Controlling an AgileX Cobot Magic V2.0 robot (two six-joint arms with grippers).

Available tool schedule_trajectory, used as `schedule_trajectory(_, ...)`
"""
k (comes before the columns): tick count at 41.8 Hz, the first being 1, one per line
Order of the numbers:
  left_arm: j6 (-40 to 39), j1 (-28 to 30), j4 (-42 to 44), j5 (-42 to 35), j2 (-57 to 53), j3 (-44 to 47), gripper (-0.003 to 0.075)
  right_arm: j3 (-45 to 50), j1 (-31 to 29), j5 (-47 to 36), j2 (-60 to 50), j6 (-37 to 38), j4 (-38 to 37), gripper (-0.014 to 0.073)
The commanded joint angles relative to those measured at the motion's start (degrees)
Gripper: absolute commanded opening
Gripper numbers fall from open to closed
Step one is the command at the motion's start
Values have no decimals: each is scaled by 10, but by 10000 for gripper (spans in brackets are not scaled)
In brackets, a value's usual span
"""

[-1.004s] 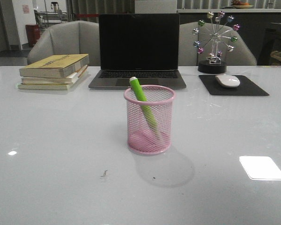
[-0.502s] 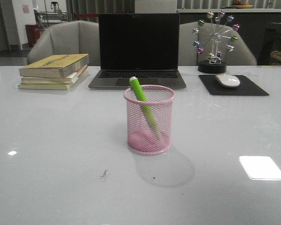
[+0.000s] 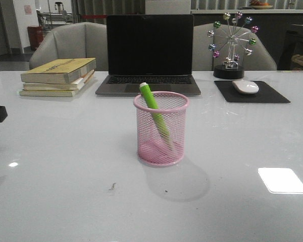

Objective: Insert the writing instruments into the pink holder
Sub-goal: 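Lower the left gripper over the pink marker and grasp it, then lift the pink marker with the left gripper and lower it into the holder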

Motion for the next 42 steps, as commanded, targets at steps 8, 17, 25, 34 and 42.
schedule_trajectory(8,0,2,-1,-7,-23,-17,190,-16,-2,-35,-5,0,-7,498)
schedule_trajectory(17,3,2,-5,-8,-40,-17,91,-16,-2,-35,-5,0,-7,498)
schedule_trajectory(25,4,-23,-7,-114,-135,51,91,-16,-2,-35,-5,0,-7,498)
schedule_trajectory(34,4,-93,-17,-386,-305,188,91,-16,-2,-35,-5,0,-7,498)
schedule_trajectory(42,-11,-200,-30,-681,-380,289,91,-16,-2,-35,-5,0,-7,498)
